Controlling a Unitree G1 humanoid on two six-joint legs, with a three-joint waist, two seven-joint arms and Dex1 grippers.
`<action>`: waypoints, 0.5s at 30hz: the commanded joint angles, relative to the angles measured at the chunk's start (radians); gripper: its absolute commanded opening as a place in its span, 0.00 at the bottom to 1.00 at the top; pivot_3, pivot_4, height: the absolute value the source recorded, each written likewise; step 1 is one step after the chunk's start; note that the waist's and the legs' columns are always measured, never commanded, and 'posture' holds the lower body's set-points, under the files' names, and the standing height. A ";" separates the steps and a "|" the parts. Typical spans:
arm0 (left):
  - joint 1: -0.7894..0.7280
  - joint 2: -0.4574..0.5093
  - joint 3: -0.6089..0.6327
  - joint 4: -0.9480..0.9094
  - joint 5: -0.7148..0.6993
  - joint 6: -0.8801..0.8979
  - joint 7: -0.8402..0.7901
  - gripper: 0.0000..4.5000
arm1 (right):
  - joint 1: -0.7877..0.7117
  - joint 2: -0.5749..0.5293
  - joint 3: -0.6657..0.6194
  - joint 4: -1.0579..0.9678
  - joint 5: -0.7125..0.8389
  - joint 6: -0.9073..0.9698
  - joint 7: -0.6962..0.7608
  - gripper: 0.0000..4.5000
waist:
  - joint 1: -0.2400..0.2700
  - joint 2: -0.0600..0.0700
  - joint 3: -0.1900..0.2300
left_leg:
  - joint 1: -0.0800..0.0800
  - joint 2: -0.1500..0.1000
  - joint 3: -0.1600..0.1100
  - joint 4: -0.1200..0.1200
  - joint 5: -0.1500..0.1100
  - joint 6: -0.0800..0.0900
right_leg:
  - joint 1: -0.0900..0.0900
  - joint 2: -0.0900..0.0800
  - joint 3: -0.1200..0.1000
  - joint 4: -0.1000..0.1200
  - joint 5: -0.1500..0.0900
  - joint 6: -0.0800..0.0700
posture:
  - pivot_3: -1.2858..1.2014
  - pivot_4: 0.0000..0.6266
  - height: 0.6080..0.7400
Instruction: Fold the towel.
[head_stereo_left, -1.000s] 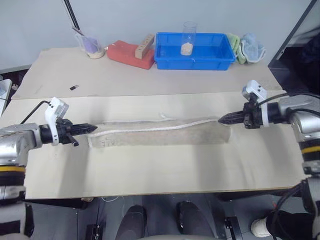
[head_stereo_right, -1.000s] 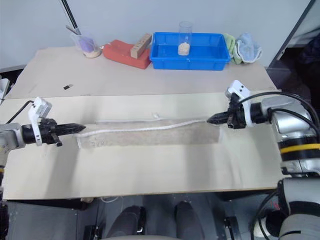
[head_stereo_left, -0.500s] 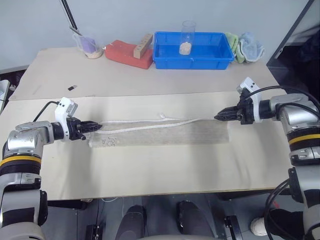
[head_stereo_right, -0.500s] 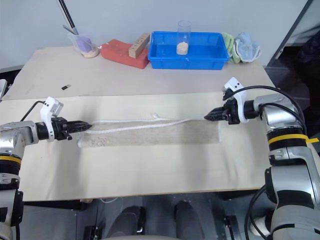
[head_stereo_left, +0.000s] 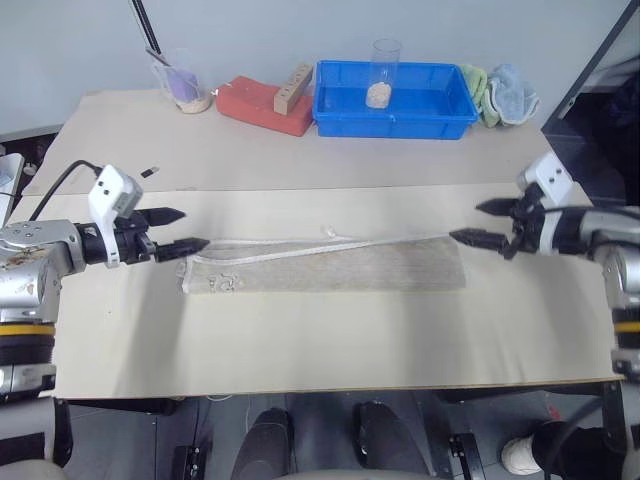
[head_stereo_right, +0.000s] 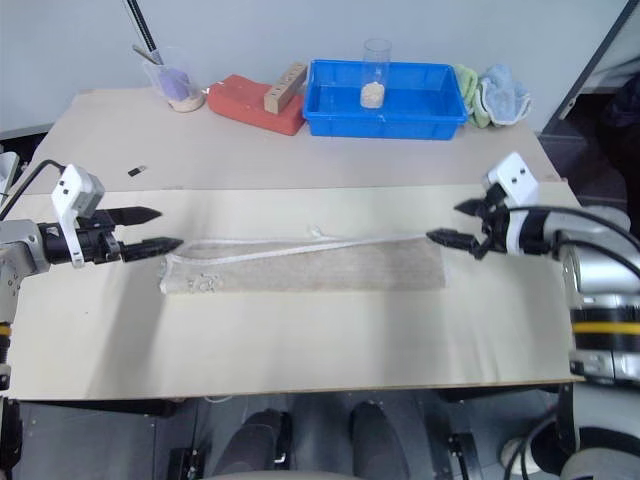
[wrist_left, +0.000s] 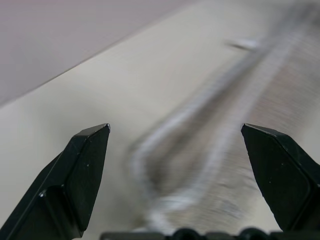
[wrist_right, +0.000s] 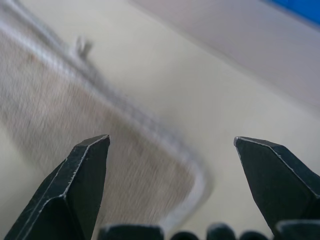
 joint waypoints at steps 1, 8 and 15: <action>0.035 -0.012 -0.014 -0.186 -0.045 -0.022 -0.019 1.00 | 0.082 0.034 -0.070 -0.123 0.018 0.028 -0.116 0.98 | -0.002 0.000 0.000 | 0.001 0.000 0.000 0.000 0.000 0.000 | 0.001 0.000 0.000 -0.005 0.000 0.000 | 0.52 0.24 1.00; 0.103 -0.052 -0.039 -0.360 -0.103 -0.008 -0.019 1.00 | 0.140 0.171 -0.105 -0.113 0.027 0.128 -0.325 0.98 | -0.011 0.000 0.000 | 0.006 0.000 0.008 0.000 0.000 0.000 | 0.006 0.004 0.001 -0.006 0.001 0.001 | 0.52 0.24 1.00; 0.122 -0.043 -0.030 -0.344 -0.105 -0.025 -0.018 1.00 | 0.136 0.201 -0.105 -0.065 0.031 0.174 -0.406 0.98 | -0.006 0.000 0.000 | 0.007 -0.001 0.010 -0.001 0.000 0.000 | 0.006 0.003 0.002 -0.007 0.001 0.001 | 0.52 0.24 1.00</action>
